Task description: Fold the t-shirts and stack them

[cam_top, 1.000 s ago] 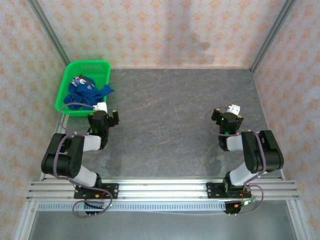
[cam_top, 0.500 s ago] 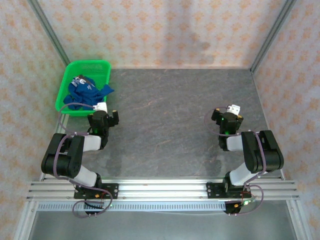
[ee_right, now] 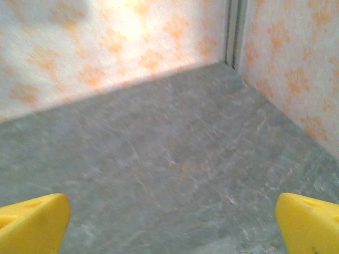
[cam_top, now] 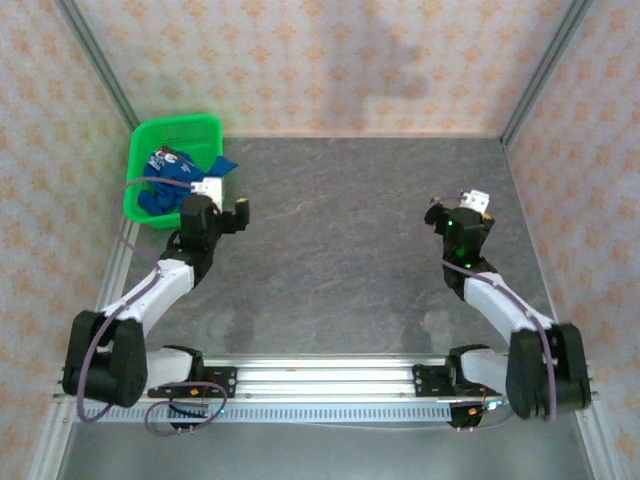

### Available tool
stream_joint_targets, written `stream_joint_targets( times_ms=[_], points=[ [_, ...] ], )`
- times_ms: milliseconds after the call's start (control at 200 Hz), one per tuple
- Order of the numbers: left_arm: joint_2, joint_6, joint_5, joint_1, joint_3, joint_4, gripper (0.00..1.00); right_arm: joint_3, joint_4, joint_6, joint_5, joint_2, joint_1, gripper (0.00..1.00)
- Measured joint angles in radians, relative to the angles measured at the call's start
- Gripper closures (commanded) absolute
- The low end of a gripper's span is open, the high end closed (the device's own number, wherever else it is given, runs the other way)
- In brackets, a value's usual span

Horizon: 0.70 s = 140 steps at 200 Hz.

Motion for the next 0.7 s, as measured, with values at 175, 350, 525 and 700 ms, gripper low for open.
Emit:
stream_joint_targets(
  times_ms=[175,350,525,700],
  points=[
    [-0.059,-0.116,-0.008,-0.093,0.198,-0.315,0.0,0.154,-0.363,0.101,-0.014,-0.071,0.11,0.01],
    [0.111,-0.212,-0.033,-0.065,0.642,-0.697,0.0,0.343,-0.613,0.164,-0.12,0.037,0.224,0.01],
    [0.377,-0.29,0.011,0.135,1.106,-0.974,0.0,0.59,-0.748,0.195,-0.272,0.236,0.335,0.01],
    [0.637,-0.343,0.095,0.277,1.352,-1.132,0.06,0.879,-0.856,0.225,-0.4,0.486,0.433,0.0]
  ],
)
